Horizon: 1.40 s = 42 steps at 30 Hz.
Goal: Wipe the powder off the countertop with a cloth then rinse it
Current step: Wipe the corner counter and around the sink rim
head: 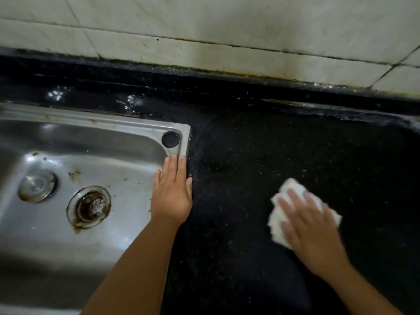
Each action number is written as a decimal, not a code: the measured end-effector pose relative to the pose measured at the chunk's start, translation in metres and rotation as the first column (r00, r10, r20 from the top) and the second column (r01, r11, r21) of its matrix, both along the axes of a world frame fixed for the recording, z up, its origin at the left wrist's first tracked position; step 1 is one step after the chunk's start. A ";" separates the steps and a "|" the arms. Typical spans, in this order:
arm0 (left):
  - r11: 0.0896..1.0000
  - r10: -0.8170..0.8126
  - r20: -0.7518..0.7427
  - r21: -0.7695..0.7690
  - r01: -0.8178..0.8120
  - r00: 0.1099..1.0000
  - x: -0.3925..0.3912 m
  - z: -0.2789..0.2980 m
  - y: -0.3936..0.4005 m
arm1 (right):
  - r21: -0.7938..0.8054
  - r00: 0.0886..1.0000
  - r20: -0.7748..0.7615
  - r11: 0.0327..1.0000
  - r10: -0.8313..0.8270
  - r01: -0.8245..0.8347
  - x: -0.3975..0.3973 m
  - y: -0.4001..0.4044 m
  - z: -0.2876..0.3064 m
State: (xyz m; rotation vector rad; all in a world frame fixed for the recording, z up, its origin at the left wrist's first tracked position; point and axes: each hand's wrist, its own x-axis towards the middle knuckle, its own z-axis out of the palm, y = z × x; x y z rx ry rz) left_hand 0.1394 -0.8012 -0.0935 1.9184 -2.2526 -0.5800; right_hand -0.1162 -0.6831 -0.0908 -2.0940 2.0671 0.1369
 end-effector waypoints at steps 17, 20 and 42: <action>0.998 0.028 0.066 -0.055 -0.024 0.997 -0.004 0.007 0.001 | -0.016 0.994 0.098 0.999 0.051 -0.050 0.056 0.023 -0.003; 0.996 -0.021 0.104 -0.078 0.029 0.994 -0.004 0.007 0.004 | -0.021 0.979 -0.001 0.979 -0.204 0.204 -0.024 0.020 0.010; 0.993 0.052 0.137 -0.112 -0.037 0.989 0.163 0.015 0.192 | -0.126 0.998 0.058 0.992 -0.011 0.018 0.194 0.045 -0.004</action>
